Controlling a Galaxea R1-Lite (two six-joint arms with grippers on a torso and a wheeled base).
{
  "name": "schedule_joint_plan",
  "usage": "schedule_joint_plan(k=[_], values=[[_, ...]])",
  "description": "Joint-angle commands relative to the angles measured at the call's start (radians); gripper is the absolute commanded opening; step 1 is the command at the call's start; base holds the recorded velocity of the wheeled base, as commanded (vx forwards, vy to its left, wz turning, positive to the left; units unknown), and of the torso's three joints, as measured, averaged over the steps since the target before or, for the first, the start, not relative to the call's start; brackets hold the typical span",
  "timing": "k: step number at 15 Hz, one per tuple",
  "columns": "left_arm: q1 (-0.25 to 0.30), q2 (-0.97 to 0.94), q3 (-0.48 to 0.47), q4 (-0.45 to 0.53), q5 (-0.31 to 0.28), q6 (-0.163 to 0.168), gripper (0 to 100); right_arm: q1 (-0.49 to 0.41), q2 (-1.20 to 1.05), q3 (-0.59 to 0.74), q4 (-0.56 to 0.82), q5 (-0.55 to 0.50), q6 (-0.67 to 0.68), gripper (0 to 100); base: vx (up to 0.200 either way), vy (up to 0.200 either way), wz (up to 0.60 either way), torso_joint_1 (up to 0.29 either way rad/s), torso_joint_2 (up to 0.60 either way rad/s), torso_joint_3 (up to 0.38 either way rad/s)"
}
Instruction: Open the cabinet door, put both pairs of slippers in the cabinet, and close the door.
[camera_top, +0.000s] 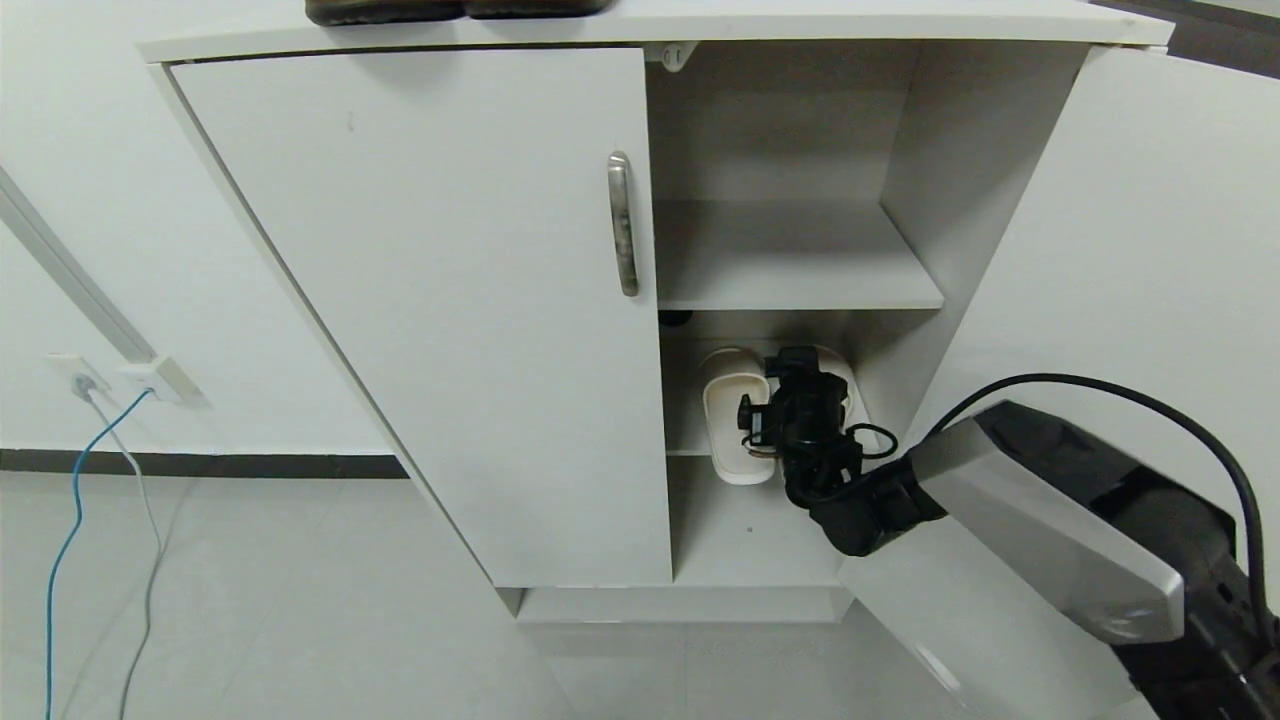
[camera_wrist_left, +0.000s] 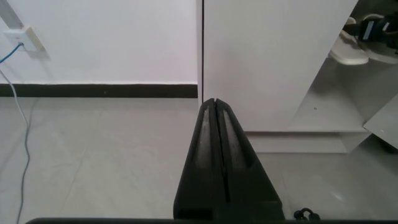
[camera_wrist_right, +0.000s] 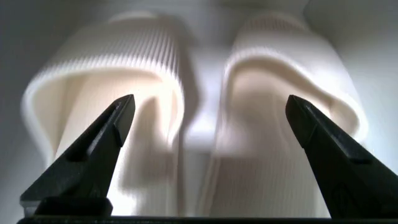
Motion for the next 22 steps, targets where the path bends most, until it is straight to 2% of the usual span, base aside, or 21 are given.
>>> schedule_joint_plan(k=[1,4,5,6,9,15,19,22], values=[[0.001,0.001,0.000,0.000,0.000,0.000,0,0.035,-0.135,0.169,-0.060,-0.005,-0.001,100,0.000,0.000,0.00,0.000,0.00,0.000],[0.001,0.001,0.000,0.000,-0.001,0.001,0,0.081,-0.287,0.436,-0.155,-0.007,-0.001,100,0.000,0.000,0.00,0.000,0.00,0.000],[0.001,0.001,0.000,0.000,-0.001,0.000,0,0.088,-0.308,0.474,-0.165,-0.008,-0.001,100,0.000,0.000,0.00,0.000,0.00,0.000],[0.001,0.001,0.000,0.000,-0.001,0.000,0,0.121,-0.377,0.594,-0.177,-0.008,0.001,100,0.000,0.000,0.00,0.000,0.00,0.000],[0.001,0.001,0.000,0.000,-0.001,0.000,0,0.173,-0.452,0.737,-0.189,-0.008,0.029,100,0.000,0.000,0.00,0.000,0.00,0.000],[0.001,0.001,0.000,0.000,-0.001,0.000,0,0.217,-0.480,0.786,-0.191,-0.010,0.035,100,0.000,0.000,0.00,0.000,0.00,0.000],[0.001,0.001,0.000,0.000,-0.001,0.000,0,0.237,-0.486,0.806,-0.191,-0.017,0.035,100,-0.200,0.000,0.00,0.002,0.00,0.001],[0.001,0.001,0.000,0.000,0.000,0.000,0,0.236,-0.486,0.806,-0.191,-0.023,0.035,100,0.000,0.000,0.00,0.000,0.00,0.000]])
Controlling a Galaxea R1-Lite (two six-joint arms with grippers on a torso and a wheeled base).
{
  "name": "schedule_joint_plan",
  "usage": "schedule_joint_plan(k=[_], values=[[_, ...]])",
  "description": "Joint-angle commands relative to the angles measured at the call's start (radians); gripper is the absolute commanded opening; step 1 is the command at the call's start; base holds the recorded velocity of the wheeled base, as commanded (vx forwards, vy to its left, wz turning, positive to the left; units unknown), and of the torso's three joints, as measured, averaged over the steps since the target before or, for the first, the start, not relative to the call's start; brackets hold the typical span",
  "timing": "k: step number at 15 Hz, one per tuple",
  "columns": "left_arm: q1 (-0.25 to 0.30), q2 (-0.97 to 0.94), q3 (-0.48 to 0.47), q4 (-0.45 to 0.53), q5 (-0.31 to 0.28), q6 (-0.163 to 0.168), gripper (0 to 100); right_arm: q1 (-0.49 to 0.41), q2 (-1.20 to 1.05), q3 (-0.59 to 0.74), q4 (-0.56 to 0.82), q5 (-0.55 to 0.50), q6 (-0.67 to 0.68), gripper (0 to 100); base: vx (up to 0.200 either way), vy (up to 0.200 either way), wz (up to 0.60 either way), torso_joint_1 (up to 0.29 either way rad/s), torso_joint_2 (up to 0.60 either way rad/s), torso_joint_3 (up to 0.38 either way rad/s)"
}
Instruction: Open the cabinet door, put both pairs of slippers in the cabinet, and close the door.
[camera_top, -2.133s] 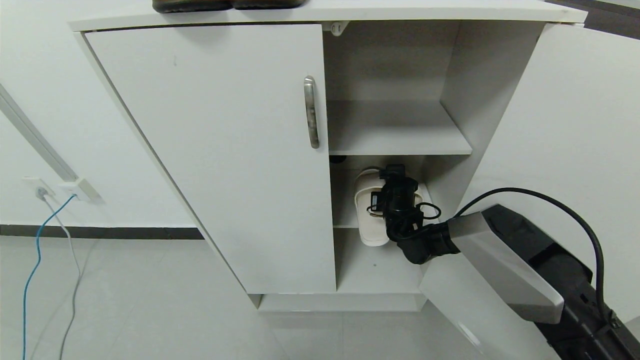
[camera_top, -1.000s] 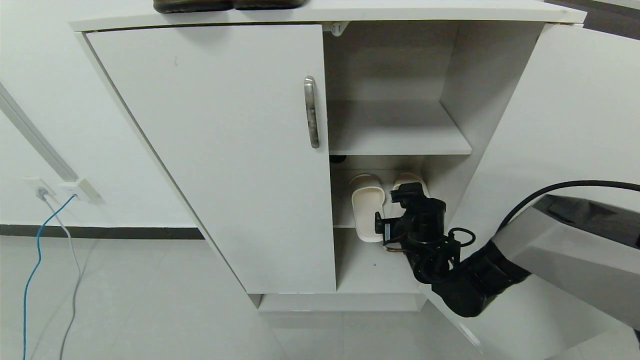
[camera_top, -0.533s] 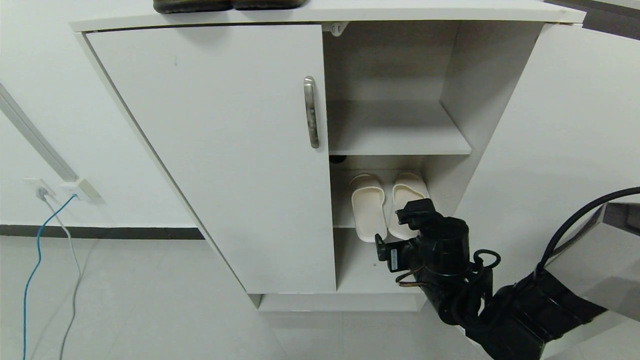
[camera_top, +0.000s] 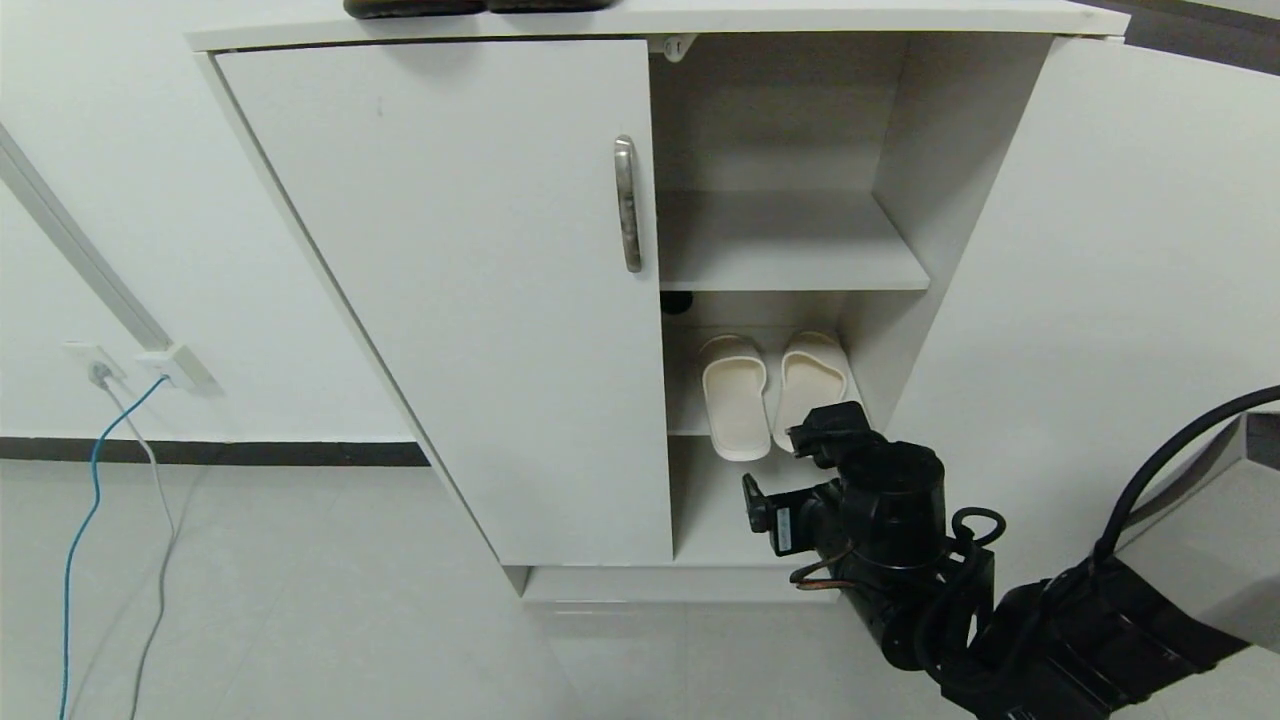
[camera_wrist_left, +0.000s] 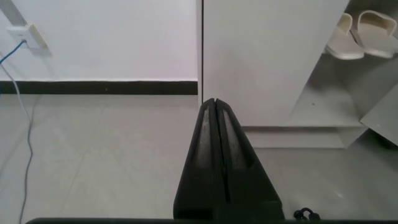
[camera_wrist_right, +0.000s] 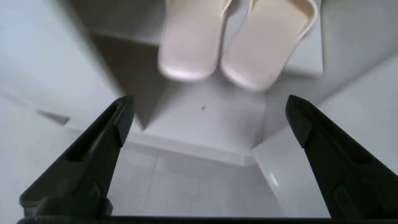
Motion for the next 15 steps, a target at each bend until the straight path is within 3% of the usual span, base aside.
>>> schedule_joint_plan(k=[1,15], values=[[0.000,0.001,0.000,0.000,0.000,-0.001,0,0.000,0.000,0.003,-0.009,0.000,-0.002,100,0.000,0.000,0.00,0.000,0.00,0.000],[0.000,0.001,0.000,0.000,-0.003,-0.001,0,0.008,-0.008,0.024,-0.038,-0.002,-0.010,100,0.000,0.000,0.00,0.000,0.00,0.000]])
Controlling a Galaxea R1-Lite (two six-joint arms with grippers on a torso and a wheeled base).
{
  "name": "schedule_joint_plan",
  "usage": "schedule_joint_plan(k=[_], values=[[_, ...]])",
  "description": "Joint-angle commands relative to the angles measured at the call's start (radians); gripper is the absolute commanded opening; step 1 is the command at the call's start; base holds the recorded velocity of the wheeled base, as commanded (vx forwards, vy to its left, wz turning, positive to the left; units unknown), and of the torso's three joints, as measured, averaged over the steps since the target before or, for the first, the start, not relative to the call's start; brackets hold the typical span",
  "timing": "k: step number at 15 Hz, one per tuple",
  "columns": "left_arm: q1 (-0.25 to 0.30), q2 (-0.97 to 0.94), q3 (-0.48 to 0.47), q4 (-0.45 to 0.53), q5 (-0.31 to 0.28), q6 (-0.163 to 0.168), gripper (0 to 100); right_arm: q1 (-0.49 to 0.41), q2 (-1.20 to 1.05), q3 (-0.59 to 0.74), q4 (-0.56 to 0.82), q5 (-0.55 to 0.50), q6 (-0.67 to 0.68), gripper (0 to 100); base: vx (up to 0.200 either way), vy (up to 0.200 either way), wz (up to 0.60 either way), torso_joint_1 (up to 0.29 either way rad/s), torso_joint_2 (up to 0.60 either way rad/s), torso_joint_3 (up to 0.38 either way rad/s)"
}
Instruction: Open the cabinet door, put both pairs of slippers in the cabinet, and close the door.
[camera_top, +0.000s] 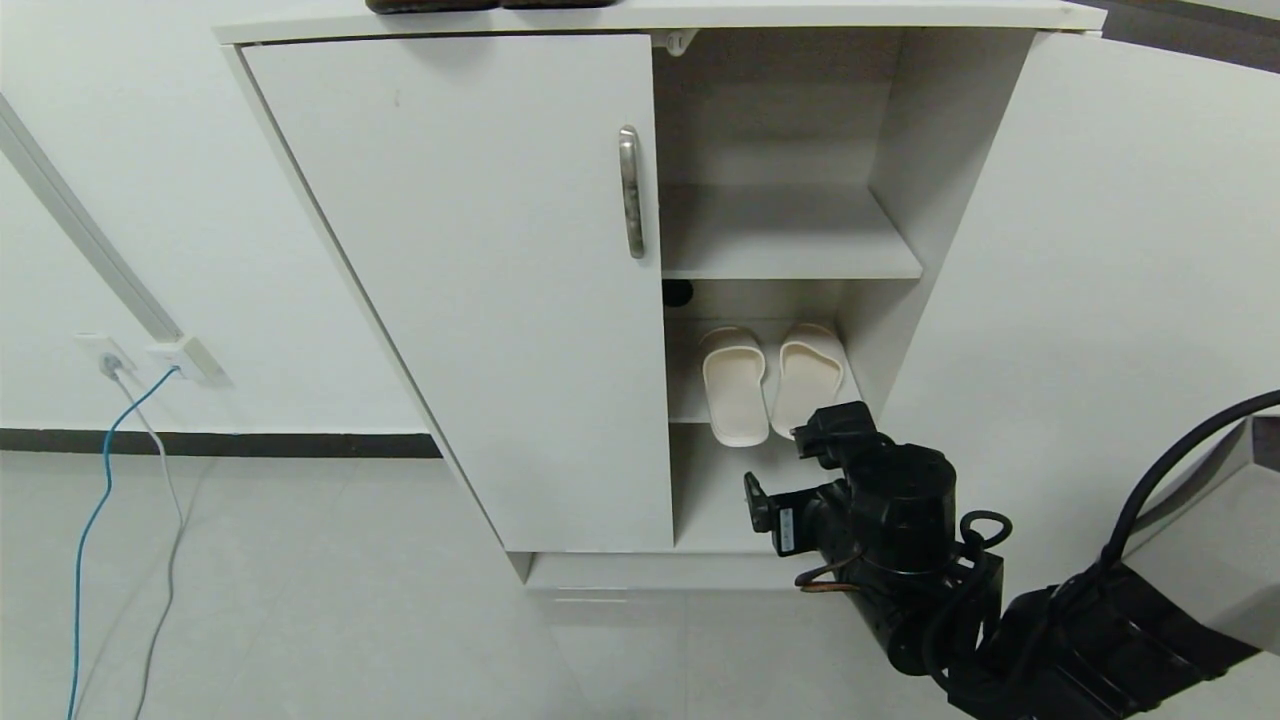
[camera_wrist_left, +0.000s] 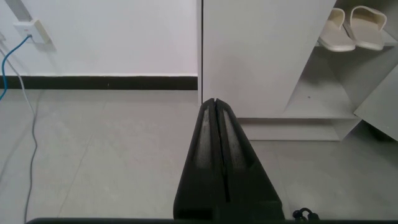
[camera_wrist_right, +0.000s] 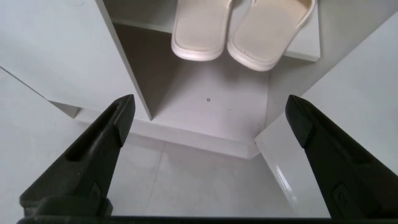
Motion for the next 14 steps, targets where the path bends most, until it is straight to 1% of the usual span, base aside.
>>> schedule_joint_plan(k=[1,8,14], values=[[0.001,0.001,0.000,0.000,0.001,0.000,0,0.003,0.002,0.003,-0.001,0.000,0.000,100,0.000,0.000,0.00,0.000,0.00,0.000],[0.001,0.001,-0.002,0.001,-0.005,0.001,0,0.011,0.002,0.013,-0.011,0.000,-0.011,100,0.000,0.000,0.00,0.001,0.00,0.012],[0.001,0.001,-0.002,0.001,-0.005,0.001,0,0.014,0.003,0.028,-0.033,0.000,-0.025,100,0.000,0.000,0.00,0.000,0.00,0.182]])
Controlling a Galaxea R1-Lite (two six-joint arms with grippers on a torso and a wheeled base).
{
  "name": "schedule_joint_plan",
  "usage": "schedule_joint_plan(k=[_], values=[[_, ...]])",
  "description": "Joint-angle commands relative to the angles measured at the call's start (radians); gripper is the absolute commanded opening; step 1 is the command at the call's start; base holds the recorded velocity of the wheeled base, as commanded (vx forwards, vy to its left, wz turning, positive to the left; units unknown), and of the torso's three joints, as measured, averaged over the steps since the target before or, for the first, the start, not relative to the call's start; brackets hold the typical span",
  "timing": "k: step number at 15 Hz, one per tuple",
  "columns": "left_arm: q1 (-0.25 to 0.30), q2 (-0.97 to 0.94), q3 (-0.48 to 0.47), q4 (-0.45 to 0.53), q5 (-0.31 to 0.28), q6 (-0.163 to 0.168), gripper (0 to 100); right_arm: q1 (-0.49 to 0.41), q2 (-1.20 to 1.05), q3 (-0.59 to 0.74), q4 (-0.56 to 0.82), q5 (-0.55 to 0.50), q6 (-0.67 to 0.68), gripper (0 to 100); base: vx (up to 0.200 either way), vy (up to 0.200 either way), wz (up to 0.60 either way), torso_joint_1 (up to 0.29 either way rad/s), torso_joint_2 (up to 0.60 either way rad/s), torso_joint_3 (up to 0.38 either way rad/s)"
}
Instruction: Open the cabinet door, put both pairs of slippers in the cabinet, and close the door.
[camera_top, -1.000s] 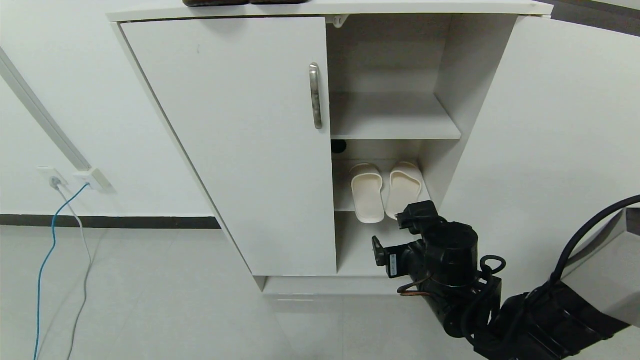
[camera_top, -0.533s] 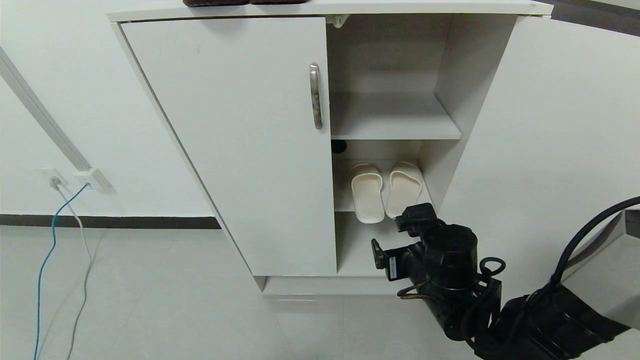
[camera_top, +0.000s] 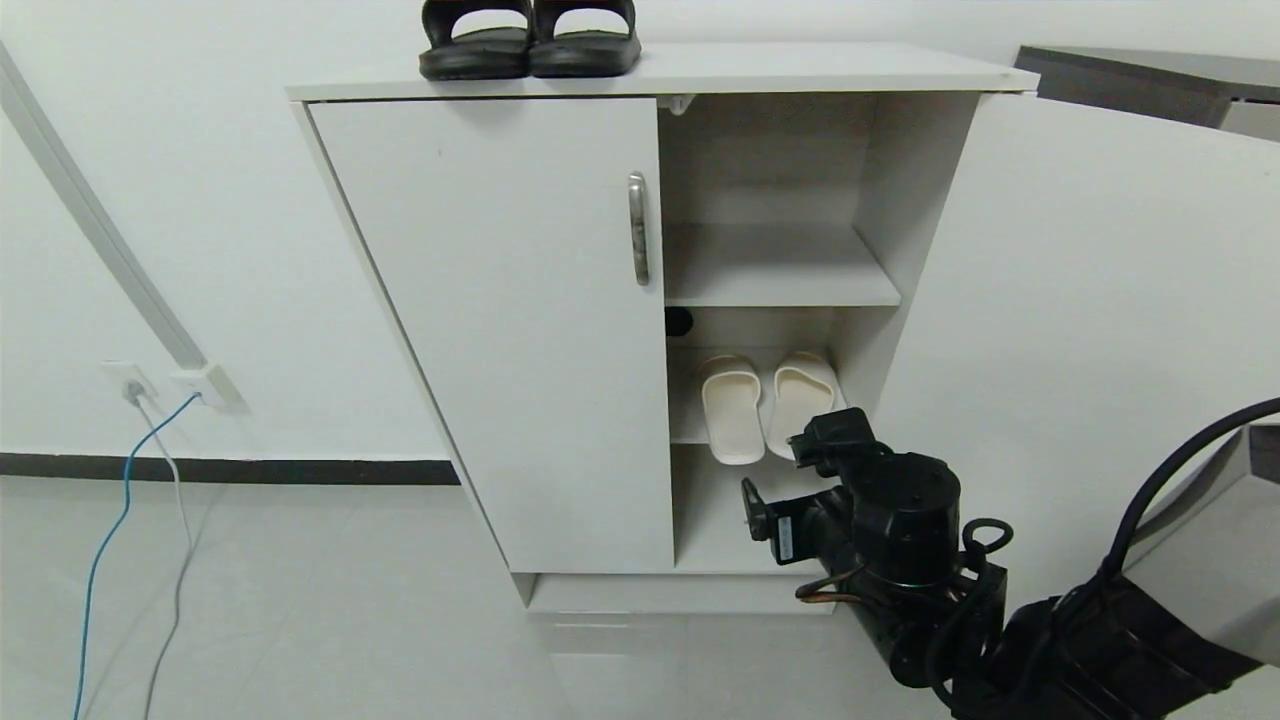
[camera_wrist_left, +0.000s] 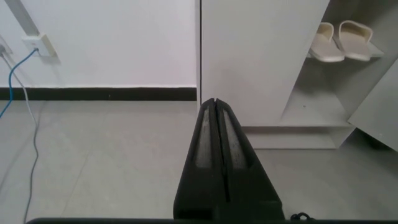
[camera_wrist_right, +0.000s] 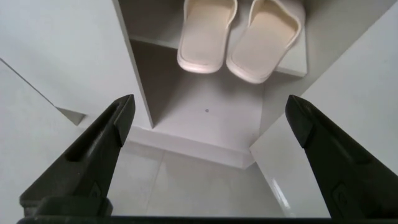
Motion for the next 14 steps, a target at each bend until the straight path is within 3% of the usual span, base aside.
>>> schedule_joint_plan(k=[1,6,12,14], values=[[0.001,0.001,0.000,-0.001,0.001,0.000,0,0.002,0.003,0.010,-0.001,0.001,-0.002,100,0.000,0.000,0.00,0.007,0.00,0.198],[0.001,0.001,0.002,-0.001,0.002,-0.002,0,0.004,0.008,0.013,-0.020,0.001,-0.014,100,0.000,0.000,0.00,0.000,0.00,0.200],[0.001,0.001,0.000,-0.001,0.002,-0.002,0,0.002,0.008,0.037,-0.082,0.001,-0.052,100,0.000,0.000,0.00,0.002,0.00,0.041],[0.001,0.001,0.002,-0.001,0.002,-0.002,0,0.002,0.008,0.042,-0.098,0.001,-0.063,100,0.000,0.200,0.00,0.000,0.00,0.005]])
